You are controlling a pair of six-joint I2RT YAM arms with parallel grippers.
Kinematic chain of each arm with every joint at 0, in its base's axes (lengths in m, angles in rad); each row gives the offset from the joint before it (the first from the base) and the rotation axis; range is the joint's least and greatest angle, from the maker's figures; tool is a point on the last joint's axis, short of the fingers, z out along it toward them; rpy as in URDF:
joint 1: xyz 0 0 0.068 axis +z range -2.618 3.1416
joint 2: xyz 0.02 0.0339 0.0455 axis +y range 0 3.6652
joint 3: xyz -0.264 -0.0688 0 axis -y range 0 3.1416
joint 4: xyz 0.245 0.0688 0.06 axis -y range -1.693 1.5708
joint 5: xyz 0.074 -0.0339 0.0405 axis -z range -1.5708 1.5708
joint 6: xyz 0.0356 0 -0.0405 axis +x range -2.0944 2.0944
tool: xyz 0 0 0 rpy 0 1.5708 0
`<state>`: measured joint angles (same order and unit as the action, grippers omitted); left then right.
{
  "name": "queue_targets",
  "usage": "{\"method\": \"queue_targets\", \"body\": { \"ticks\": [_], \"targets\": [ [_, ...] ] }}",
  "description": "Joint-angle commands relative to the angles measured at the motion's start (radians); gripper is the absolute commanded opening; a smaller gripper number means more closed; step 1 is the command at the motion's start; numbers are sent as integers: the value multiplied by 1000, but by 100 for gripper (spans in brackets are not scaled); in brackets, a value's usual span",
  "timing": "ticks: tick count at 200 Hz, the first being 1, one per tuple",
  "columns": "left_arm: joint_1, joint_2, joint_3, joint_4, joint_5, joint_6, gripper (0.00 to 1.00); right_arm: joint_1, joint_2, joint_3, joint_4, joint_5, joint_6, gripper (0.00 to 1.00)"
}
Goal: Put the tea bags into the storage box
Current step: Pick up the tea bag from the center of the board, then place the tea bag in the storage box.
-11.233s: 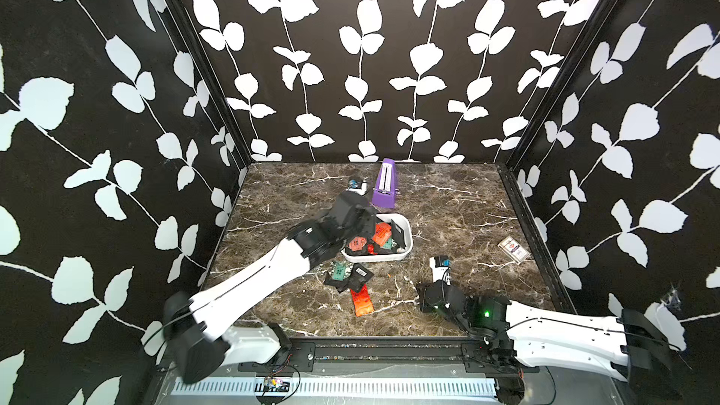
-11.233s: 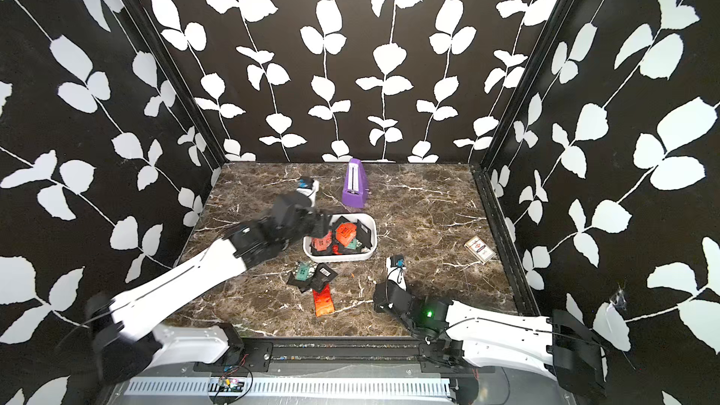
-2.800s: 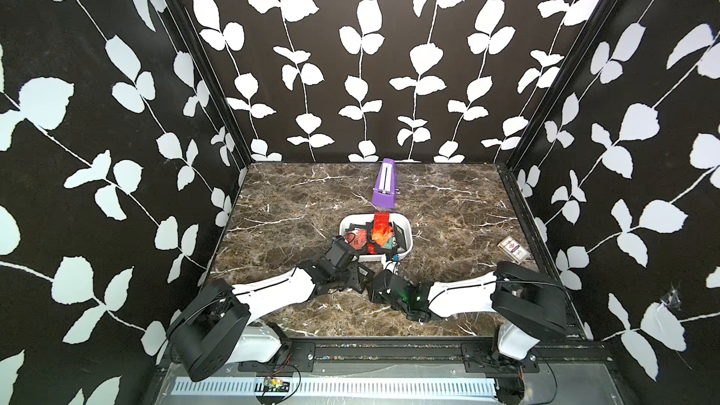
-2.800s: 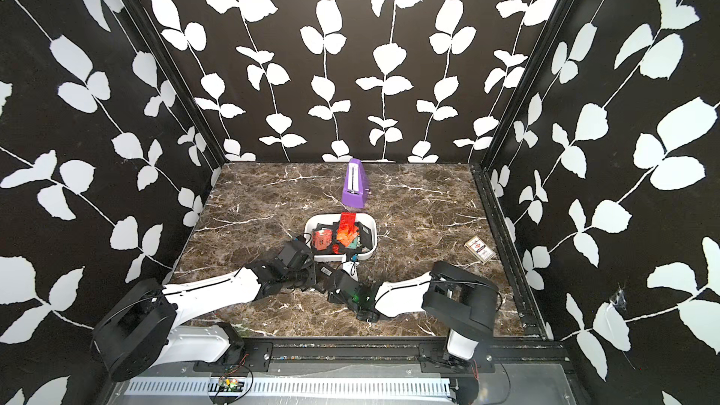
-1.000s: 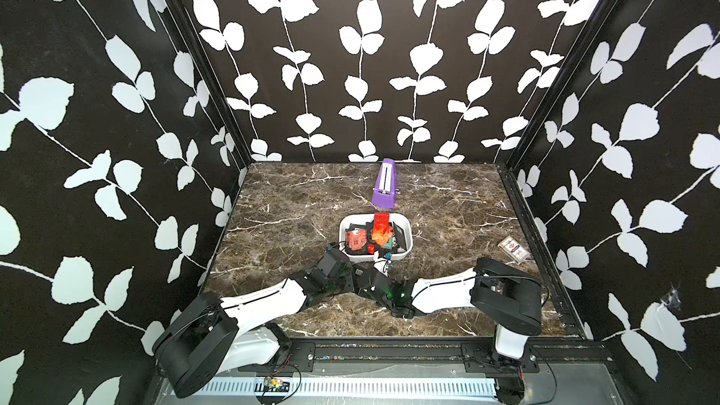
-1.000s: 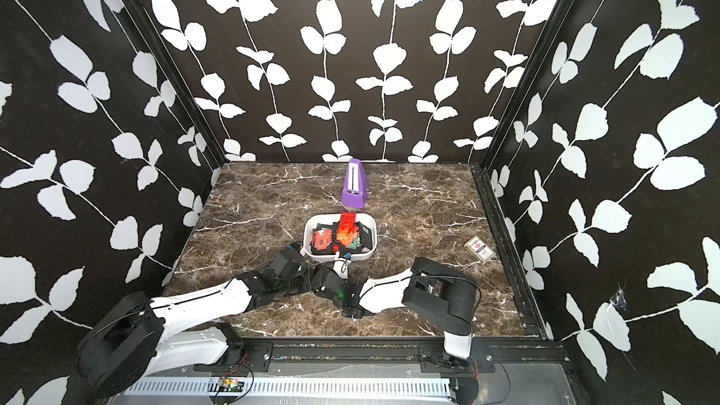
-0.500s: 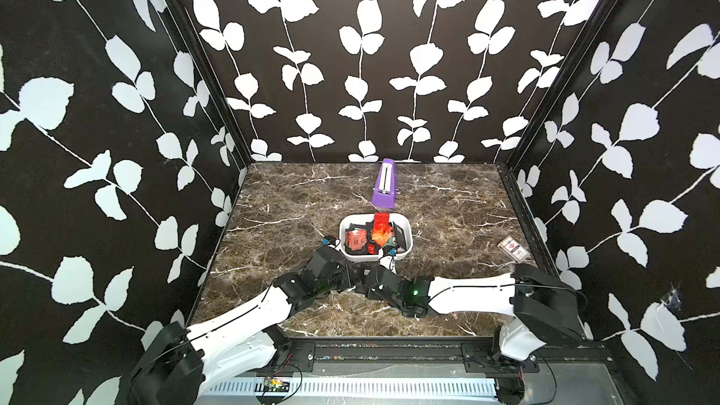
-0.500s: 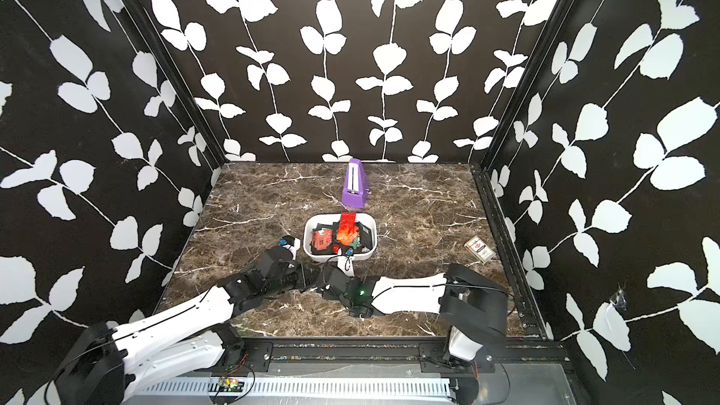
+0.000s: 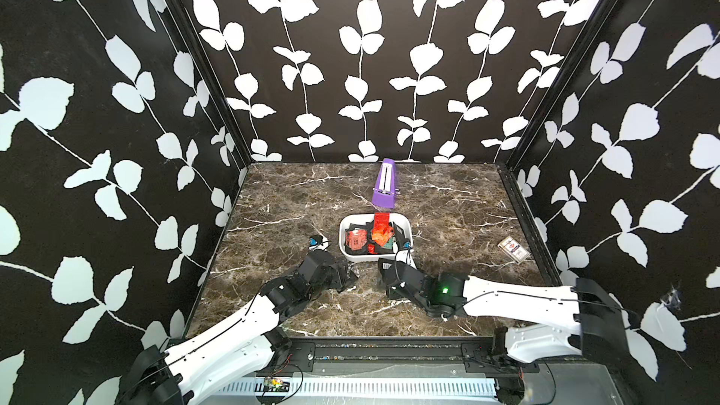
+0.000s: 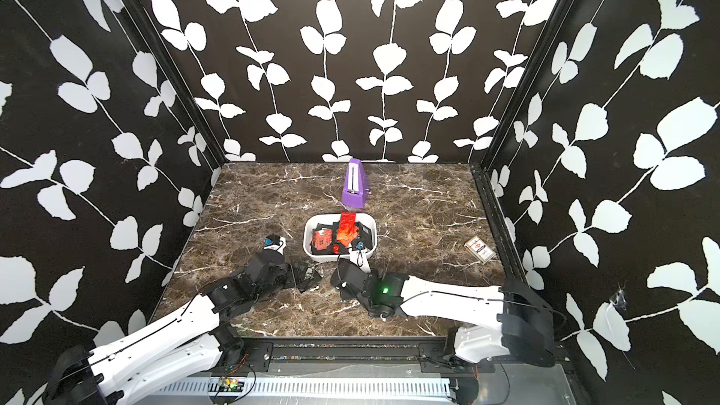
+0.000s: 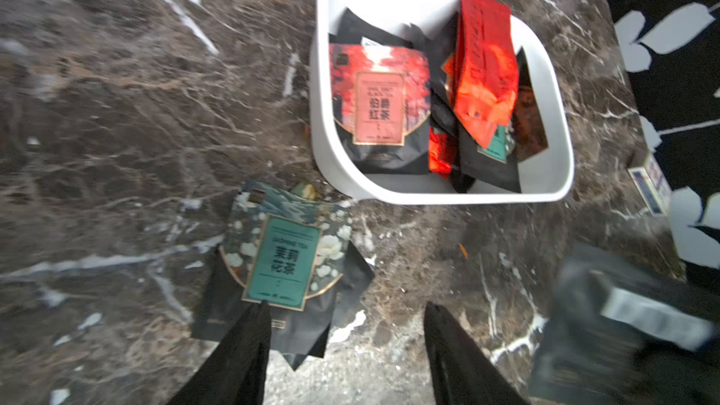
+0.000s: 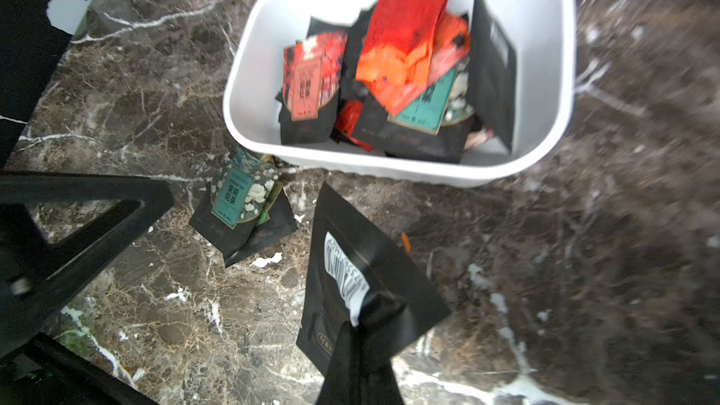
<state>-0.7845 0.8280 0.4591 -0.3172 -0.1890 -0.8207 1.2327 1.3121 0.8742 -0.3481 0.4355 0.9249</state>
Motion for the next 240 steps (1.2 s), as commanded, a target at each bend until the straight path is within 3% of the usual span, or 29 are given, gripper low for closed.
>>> {"method": "queue_targets", "body": {
  "ticks": [1,39,96,137,178,201,215,240],
  "targets": [
    [-2,-26,-15,-47,-70,-12,61,-27,-41,77,-21,40,-124,0],
    [-3,-8,-30,-23,-49,-22,62,-165,33,183,33,-81,-222,0],
    [-3,21,-43,-3,-19,-21,62,-327,325,402,97,-269,-281,0],
    [-4,35,-43,-16,-27,-25,61,-361,501,540,63,-298,-248,0],
    [-4,26,-50,-26,-40,-20,58,-375,556,586,-4,-261,-242,0],
    [-3,28,-40,-40,-49,-10,58,-375,538,588,-42,-226,-255,10],
    [-2,33,-27,-67,-64,-5,58,-375,518,580,-57,-210,-261,23],
    [-3,32,-12,-90,-84,8,59,-375,477,564,-74,-204,-273,31]
  ]
}}
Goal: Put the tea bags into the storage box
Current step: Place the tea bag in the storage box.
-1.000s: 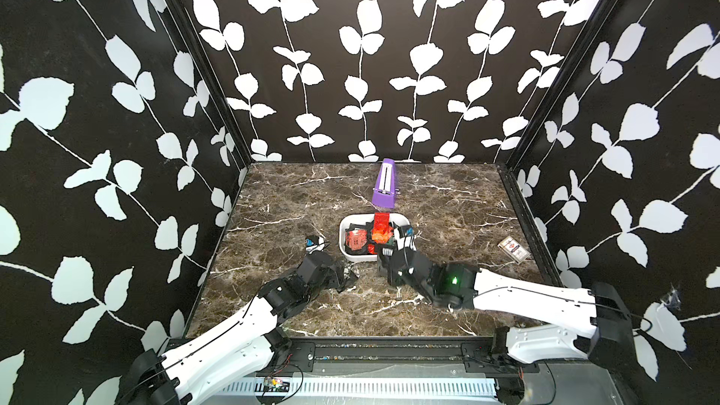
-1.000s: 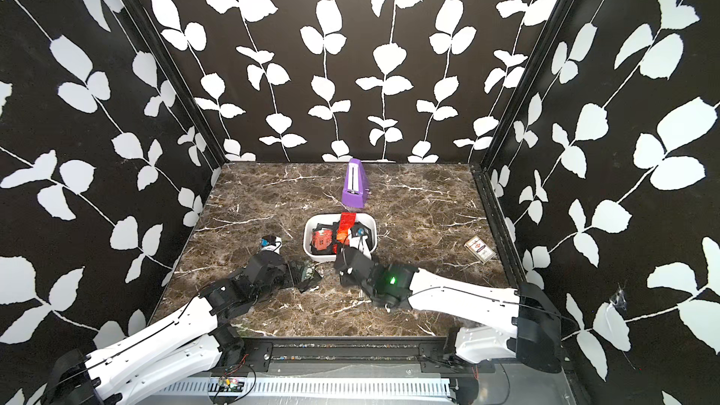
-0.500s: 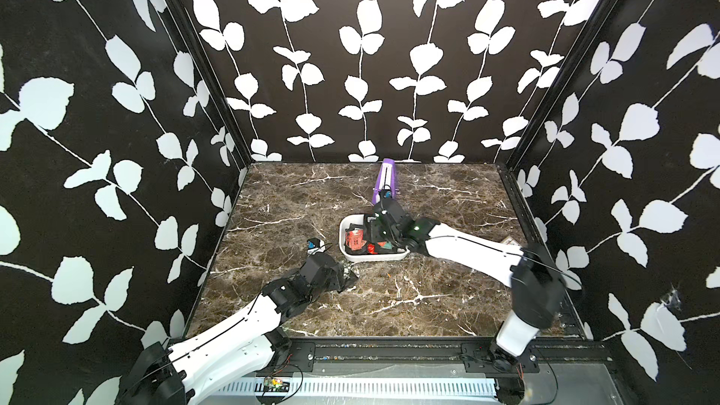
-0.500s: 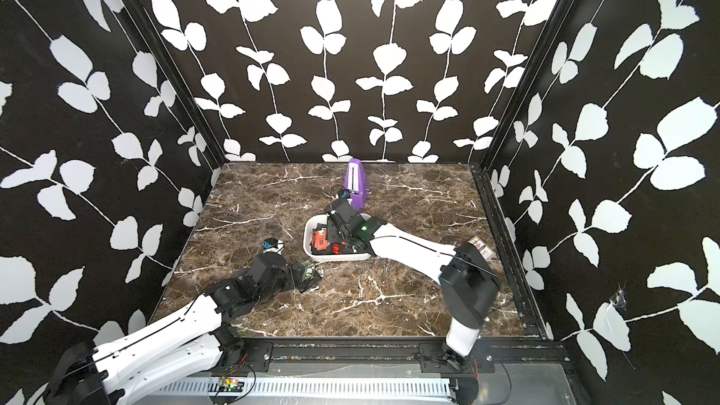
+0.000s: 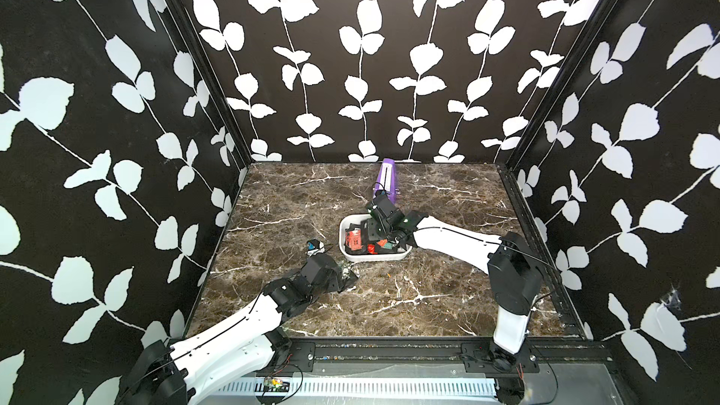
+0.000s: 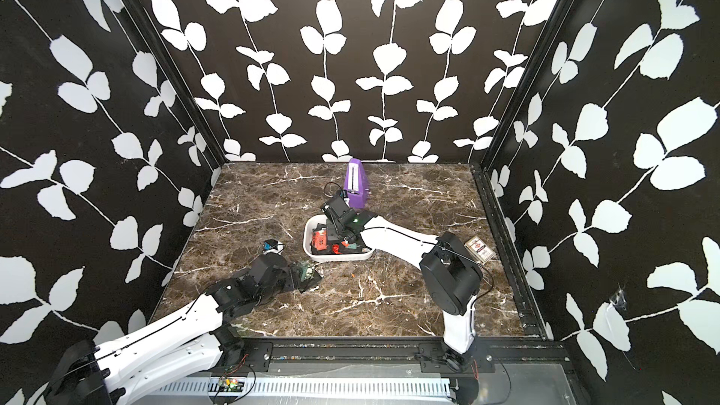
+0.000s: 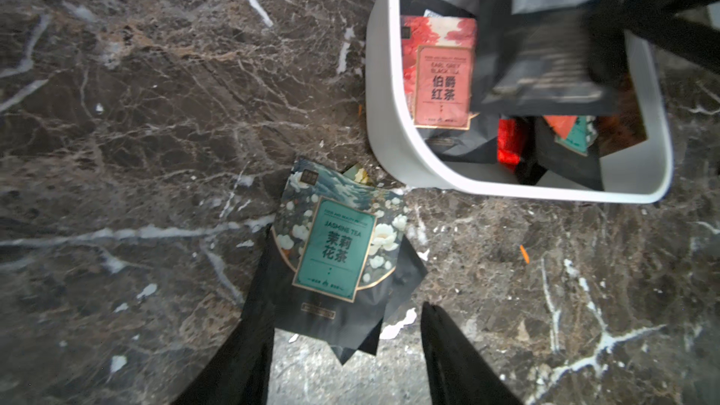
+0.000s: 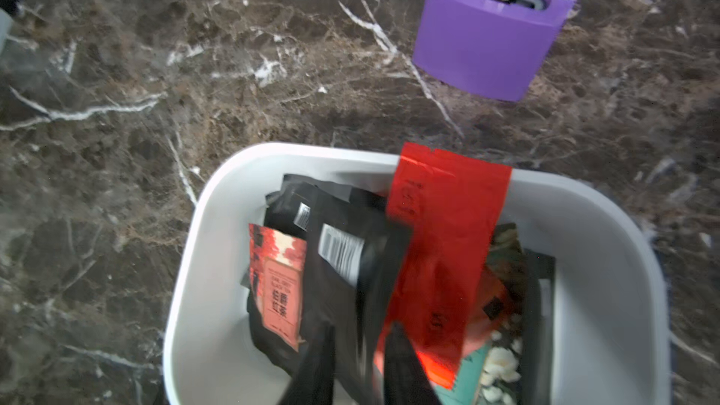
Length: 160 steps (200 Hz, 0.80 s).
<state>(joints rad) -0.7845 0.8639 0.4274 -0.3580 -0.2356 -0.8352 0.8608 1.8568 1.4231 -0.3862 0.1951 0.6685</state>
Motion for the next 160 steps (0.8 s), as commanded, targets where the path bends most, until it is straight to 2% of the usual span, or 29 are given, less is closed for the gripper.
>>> {"method": "queue_targets", "body": {
  "ticks": [1,52,93,137,160],
  "targets": [
    [-3,-4,21,-51,-38,24,59,-3,-70,15,-37,37,-17,31],
    [-3,-6,51,-99,-86,43,61,14,-238,-98,-12,11,-29,33],
    [6,8,65,-107,-121,59,60,123,-393,-294,145,-33,8,33],
    [41,85,72,-32,-48,56,45,244,-386,-443,339,-45,152,33],
    [77,137,54,39,36,33,38,277,-342,-502,438,-37,239,32]
  ]
}}
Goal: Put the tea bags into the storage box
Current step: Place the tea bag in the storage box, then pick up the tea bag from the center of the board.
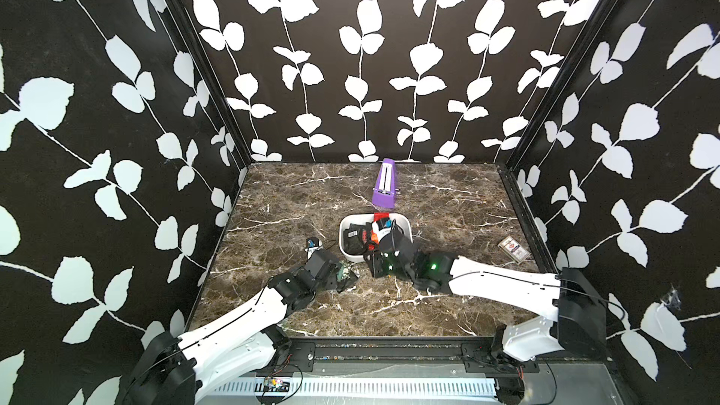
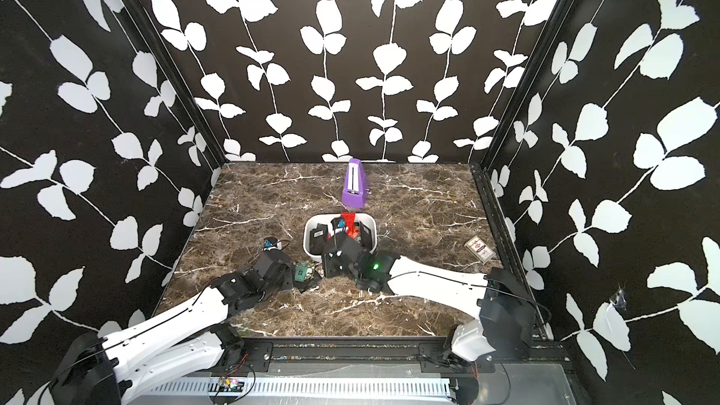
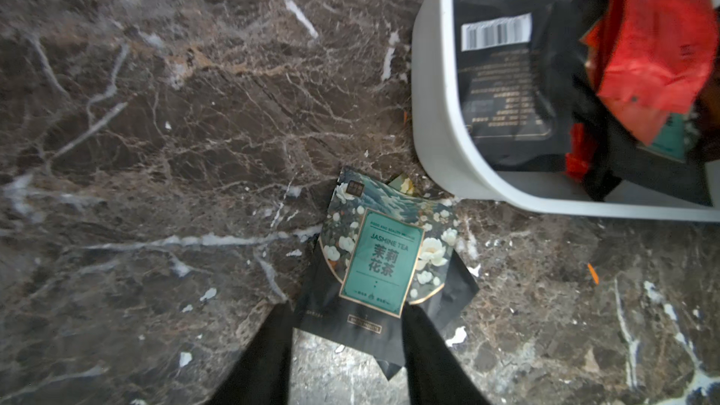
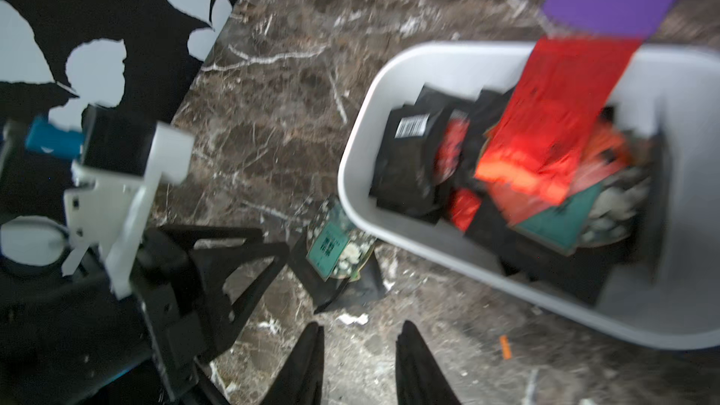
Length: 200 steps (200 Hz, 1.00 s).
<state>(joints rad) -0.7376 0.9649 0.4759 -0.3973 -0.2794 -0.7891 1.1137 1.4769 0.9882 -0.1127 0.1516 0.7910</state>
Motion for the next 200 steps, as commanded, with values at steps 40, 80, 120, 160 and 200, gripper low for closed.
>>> {"method": "queue_targets", "body": {
  "ticks": [40,80,120,160,200],
  "targets": [
    [142,113,-5,155,179,-6,29,50,164,-110,307,-6,232,33],
    [221,143,-31,210,272,-5,18,72,268,-83,370,-13,285,34],
    [227,166,-46,236,301,-8,11,81,351,-29,376,-16,306,36],
    [227,176,-72,249,307,-13,8,82,380,-10,380,-1,308,35],
    [227,179,-85,254,298,-1,7,81,406,29,369,-5,286,31]
  ]
}}
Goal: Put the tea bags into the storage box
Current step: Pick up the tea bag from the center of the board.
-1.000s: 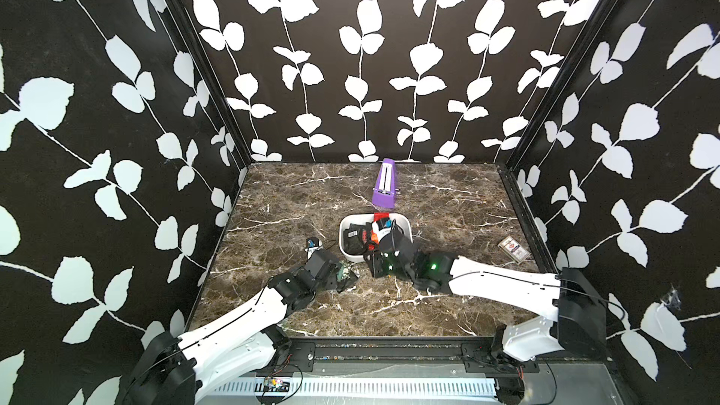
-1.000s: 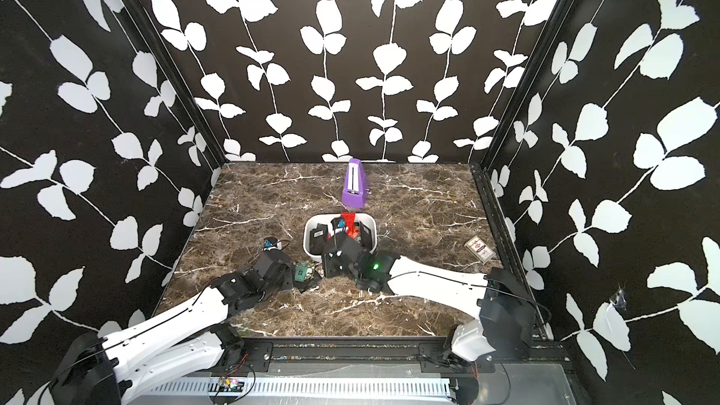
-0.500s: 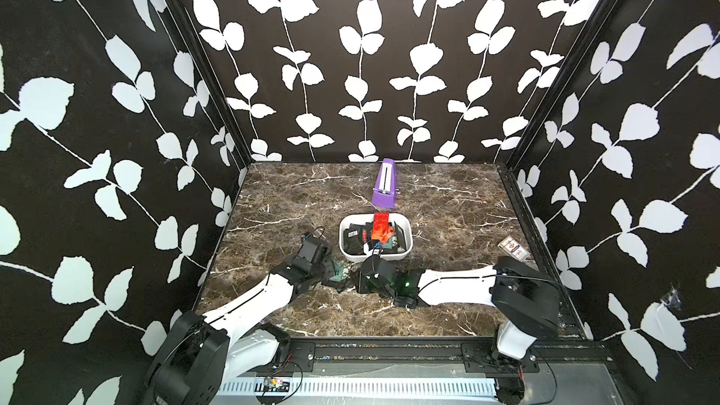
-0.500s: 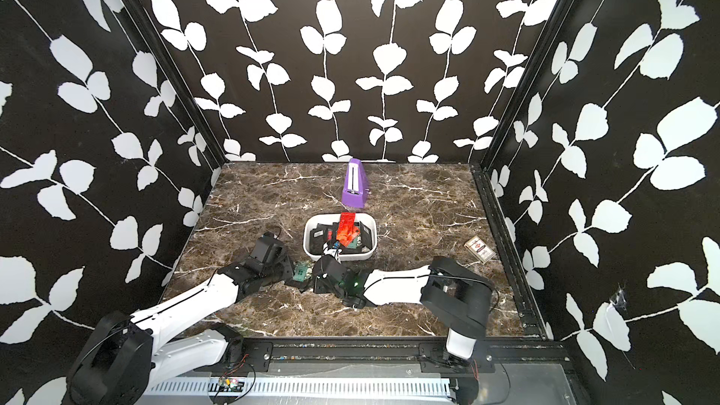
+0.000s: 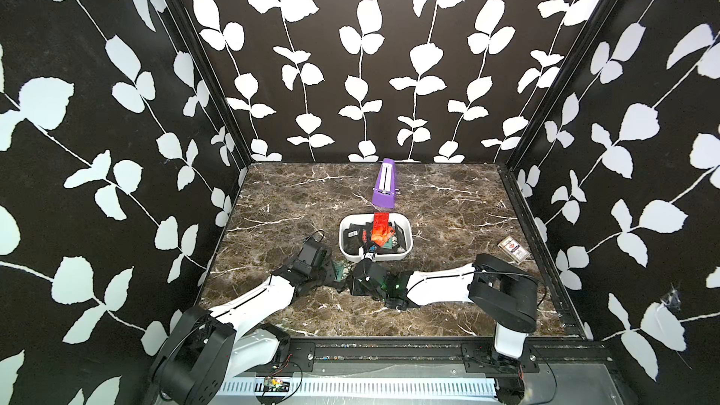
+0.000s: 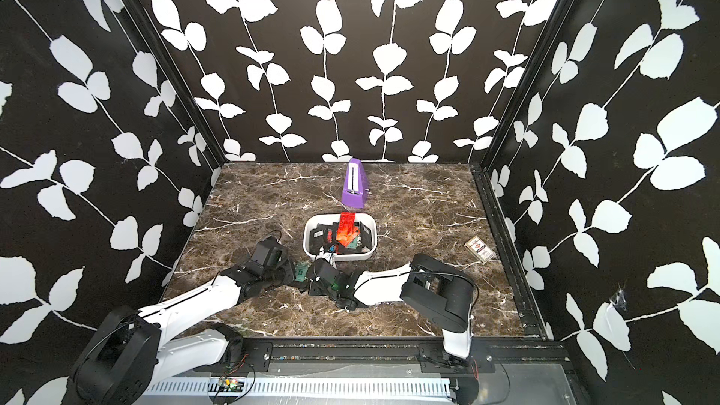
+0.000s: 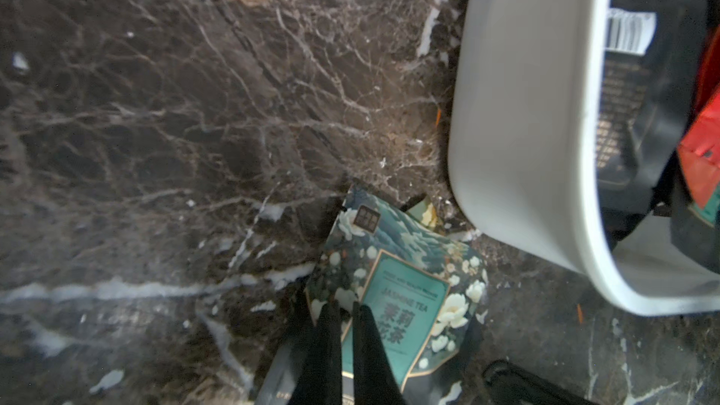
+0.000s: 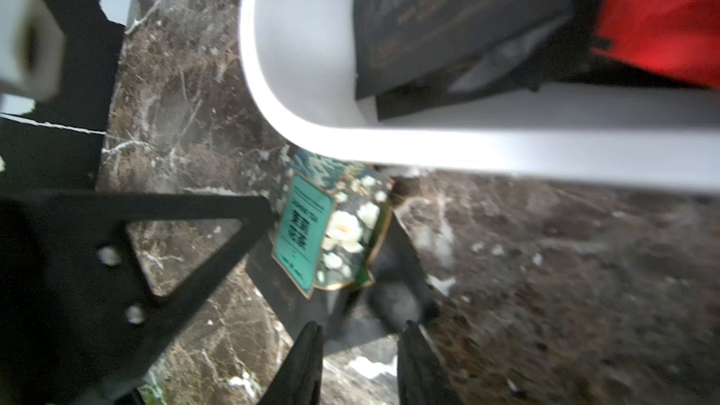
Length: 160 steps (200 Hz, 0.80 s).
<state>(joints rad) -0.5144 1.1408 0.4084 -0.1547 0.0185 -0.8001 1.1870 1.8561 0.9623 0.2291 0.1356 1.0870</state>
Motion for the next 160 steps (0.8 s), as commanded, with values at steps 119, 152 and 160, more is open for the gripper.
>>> {"method": "queue_targets", "body": {
  "ticks": [119,152,160],
  "targets": [
    [4,33,-52,26,24,2,4,8,84,110,4,19,5,29],
    [4,20,-60,23,39,-2,3,8,98,132,-5,11,2,26],
    [4,15,-63,24,45,-2,3,8,103,137,-7,8,2,24]
  ]
}}
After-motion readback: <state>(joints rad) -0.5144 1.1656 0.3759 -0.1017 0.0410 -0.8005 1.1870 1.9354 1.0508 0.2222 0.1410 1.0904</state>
